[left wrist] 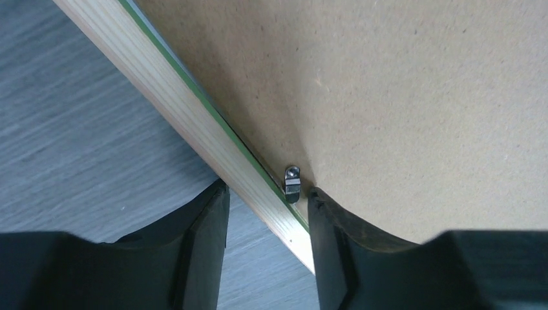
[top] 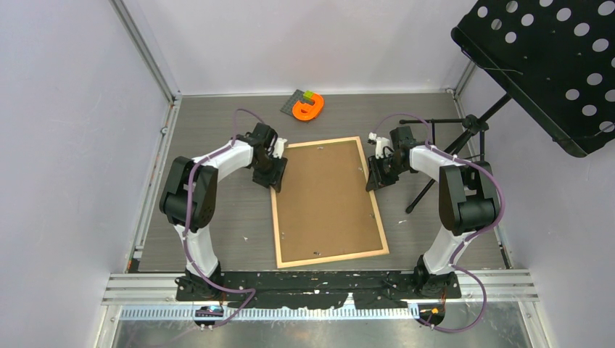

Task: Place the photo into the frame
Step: Install the photo frame at the center of the board.

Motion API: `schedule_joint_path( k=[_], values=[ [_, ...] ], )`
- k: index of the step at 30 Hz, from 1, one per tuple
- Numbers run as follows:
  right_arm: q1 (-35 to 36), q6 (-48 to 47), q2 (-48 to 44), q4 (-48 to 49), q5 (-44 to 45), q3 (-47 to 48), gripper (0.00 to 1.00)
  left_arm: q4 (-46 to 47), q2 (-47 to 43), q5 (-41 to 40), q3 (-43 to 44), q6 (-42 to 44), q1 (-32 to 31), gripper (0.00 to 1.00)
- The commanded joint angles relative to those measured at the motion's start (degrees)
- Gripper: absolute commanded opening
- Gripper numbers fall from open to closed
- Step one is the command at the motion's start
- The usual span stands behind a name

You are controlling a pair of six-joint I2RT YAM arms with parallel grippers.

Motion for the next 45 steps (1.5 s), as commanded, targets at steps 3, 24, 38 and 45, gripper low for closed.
schedule_joint_path(
  k=[3,24,38,45],
  values=[
    [-0.4,-1.0,-0.4,0.2,-2.4,0.6,0.06,-5.7,-0.5,1.4,0.2,2.0,-0.1,0.51],
    [-0.5,-1.1,0.0,0.1,-2.9,0.7,0.06,-5.0,1.2,8.3,4.8,-1.1,3.9,0.52],
    [-0.8,-1.2,0.5,0.1,-3.3,0.7,0.06,-2.8,2.2,5.0,3.1,-1.9,3.9,0.45],
    [-0.9,-1.1,0.5,0.0,-3.5,0.7,0.06,-2.2,2.8,4.7,2.9,-2.1,3.8,0.43]
  ],
)
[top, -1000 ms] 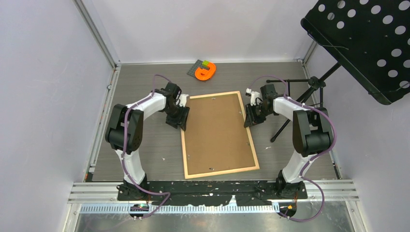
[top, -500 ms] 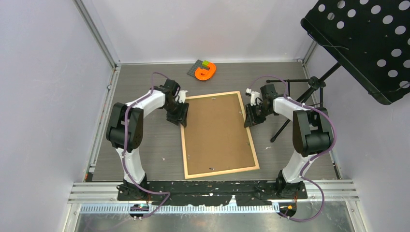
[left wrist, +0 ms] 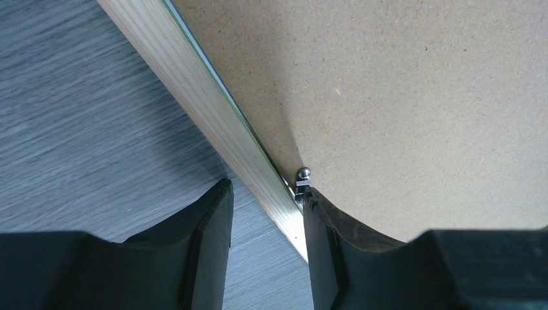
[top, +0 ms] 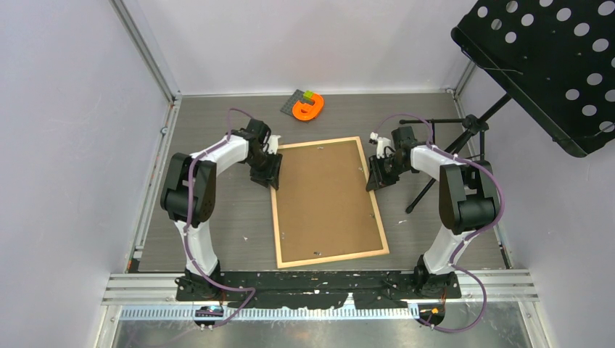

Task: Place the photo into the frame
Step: Install the photo frame at the center of the board.

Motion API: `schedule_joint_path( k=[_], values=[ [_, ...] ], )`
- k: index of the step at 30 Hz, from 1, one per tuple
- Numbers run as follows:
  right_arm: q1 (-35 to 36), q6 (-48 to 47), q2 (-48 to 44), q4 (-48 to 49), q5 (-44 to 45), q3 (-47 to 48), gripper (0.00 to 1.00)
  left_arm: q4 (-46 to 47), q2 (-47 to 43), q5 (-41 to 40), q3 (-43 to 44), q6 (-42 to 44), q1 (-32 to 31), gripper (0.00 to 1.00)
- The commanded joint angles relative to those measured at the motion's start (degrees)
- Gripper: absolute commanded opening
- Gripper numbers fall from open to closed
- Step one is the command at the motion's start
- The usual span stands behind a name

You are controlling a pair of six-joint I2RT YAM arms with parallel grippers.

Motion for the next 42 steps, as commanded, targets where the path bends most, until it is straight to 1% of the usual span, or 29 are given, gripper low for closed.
schedule_joint_path(
  k=[1,9,18,29,36,39,40,42],
  values=[
    [-0.3,-1.1,0.0,-0.1,-2.0,0.7,0.06,1.8,0.5,-0.6,-0.6,-0.3,0.0,0.43],
    [-0.5,-1.1,0.2,-0.1,-2.3,0.8,0.06,2.7,0.0,-2.4,-2.0,-0.2,-0.1,0.41],
    [-0.8,-1.1,0.4,-0.2,-2.7,0.9,0.06,2.5,-1.2,-2.7,-2.6,0.6,-1.1,0.4],
    [-1.1,-1.1,0.6,-0.2,-3.1,0.8,0.06,2.8,-2.6,-4.1,-1.6,1.4,-1.4,0.2],
    [-1.2,-1.1,0.6,-0.2,-3.1,0.8,0.06,3.4,-3.0,-4.0,-1.6,1.6,-1.4,0.12],
    [-1.2,-1.1,0.6,-0.2,-3.2,0.8,0.06,3.6,-3.5,-3.0,-1.7,1.4,-1.4,0.11],
    [-1.2,-1.1,0.7,-0.2,-3.2,0.8,0.06,3.6,-3.7,-2.3,-1.6,1.3,-1.4,0.14],
    [-1.3,-1.1,0.7,-0.3,-3.3,0.8,0.06,3.5,-4.2,-0.9,-1.4,0.8,-1.4,0.24]
  ],
)
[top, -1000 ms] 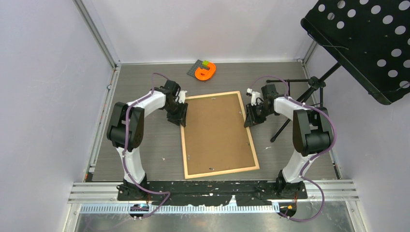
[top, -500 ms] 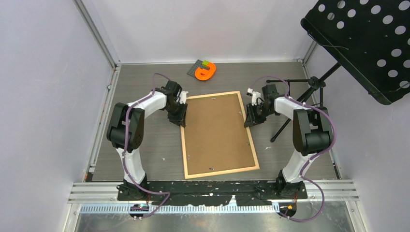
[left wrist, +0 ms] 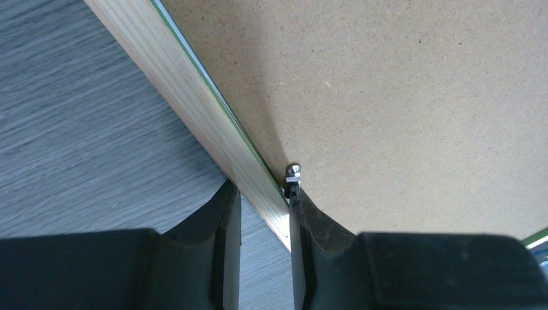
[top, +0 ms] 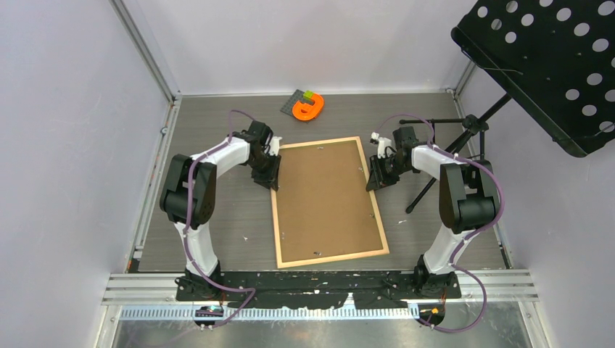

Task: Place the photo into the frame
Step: Install the photo frame at the center of the board.

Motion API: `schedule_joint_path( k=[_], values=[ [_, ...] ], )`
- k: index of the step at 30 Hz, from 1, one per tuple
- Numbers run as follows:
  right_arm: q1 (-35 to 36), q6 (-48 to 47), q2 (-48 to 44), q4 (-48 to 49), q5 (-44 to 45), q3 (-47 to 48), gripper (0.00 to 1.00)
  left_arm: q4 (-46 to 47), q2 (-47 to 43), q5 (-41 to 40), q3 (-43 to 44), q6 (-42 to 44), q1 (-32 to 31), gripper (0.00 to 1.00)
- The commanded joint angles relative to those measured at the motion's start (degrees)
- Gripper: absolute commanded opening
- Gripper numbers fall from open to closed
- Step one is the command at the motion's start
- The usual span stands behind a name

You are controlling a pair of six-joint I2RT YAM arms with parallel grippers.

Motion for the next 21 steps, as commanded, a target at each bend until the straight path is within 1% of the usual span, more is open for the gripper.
schedule_joint_path(
  k=[1,2,4,8,14,21],
  values=[
    [-0.4,-1.1,0.4,-0.3,-1.9,0.8,0.06,2.4,-3.5,0.9,0.0,1.8,-0.2,0.29],
    [-0.5,-1.1,0.4,-0.3,-1.9,0.8,0.06,2.3,-3.6,1.2,0.1,1.7,-0.2,0.33],
    [-0.5,-1.1,0.5,-0.3,-2.0,0.8,0.06,2.3,-3.9,1.5,0.0,1.5,-0.2,0.38],
    [-0.5,-1.1,0.6,-0.4,-2.1,0.9,0.06,2.2,-3.6,1.5,0.1,1.5,-0.2,0.42],
    [-0.6,-1.1,0.7,-0.4,-2.1,1.0,0.06,2.4,-2.6,1.3,-0.1,1.5,-0.2,0.43],
    [-0.7,-1.1,0.8,-0.4,-2.3,1.0,0.06,2.8,-2.2,0.1,-1.4,1.7,-0.2,0.39]
  ],
)
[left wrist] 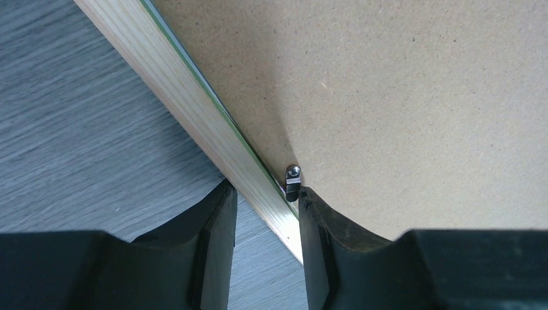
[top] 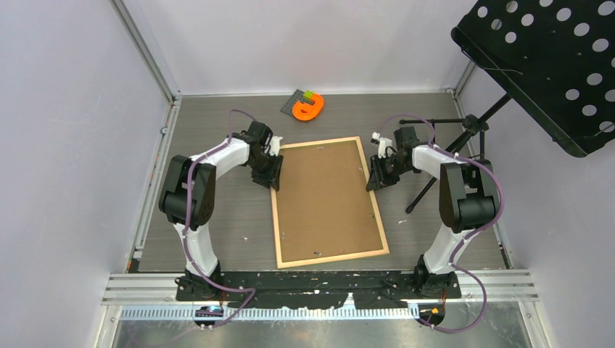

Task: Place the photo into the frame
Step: Install the photo frame at the center of the board.

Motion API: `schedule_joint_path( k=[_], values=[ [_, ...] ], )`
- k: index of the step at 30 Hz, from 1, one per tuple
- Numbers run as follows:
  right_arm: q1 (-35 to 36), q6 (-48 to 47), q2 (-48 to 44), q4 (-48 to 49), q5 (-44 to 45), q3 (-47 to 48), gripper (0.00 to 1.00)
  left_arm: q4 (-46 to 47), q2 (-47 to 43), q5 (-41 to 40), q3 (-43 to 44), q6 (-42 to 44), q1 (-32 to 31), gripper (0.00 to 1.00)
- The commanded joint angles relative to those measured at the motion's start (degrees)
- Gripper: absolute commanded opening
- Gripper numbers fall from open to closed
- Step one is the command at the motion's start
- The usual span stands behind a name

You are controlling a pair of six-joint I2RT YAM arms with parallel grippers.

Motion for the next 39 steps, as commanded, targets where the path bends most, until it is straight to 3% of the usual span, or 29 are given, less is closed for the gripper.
schedule_joint_path(
  k=[1,10,21,24,29,33,34,36,39],
  values=[
    [-0.3,-1.1,0.5,-0.4,-1.3,1.0,0.06,1.6,-1.5,-0.5,-0.9,0.5,-0.1,0.39],
    [-0.6,-1.1,0.6,-0.4,-1.5,1.0,0.06,2.0,-0.4,-1.4,-0.8,0.4,-0.5,0.35],
    [-0.7,-1.2,0.7,-0.4,-1.5,1.0,0.06,2.8,0.0,-2.0,-0.5,0.6,-0.5,0.13],
    [-0.7,-1.2,0.5,-0.4,-1.5,1.0,0.06,3.4,-0.7,-1.6,-0.9,0.7,-0.4,0.01],
    [-0.7,-1.2,0.6,-0.4,-1.6,1.0,0.06,3.7,-3.3,-0.7,-0.8,0.9,-0.4,0.0],
    [-0.8,-1.3,0.8,-0.4,-1.7,1.0,0.06,2.8,-4.8,-0.6,0.1,0.4,-0.4,0.45],
    [-0.8,-1.3,0.8,-0.4,-1.7,1.0,0.06,2.5,-5.0,-0.5,0.4,0.4,-0.4,0.52],
    [-0.8,-1.3,0.8,-0.4,-1.8,1.0,0.06,2.2,-5.1,0.0,0.6,0.4,-0.4,0.59],
    [-0.9,-1.3,0.7,-0.4,-1.8,1.0,0.06,2.2,-4.9,0.2,0.4,0.4,-0.4,0.61]
  ],
)
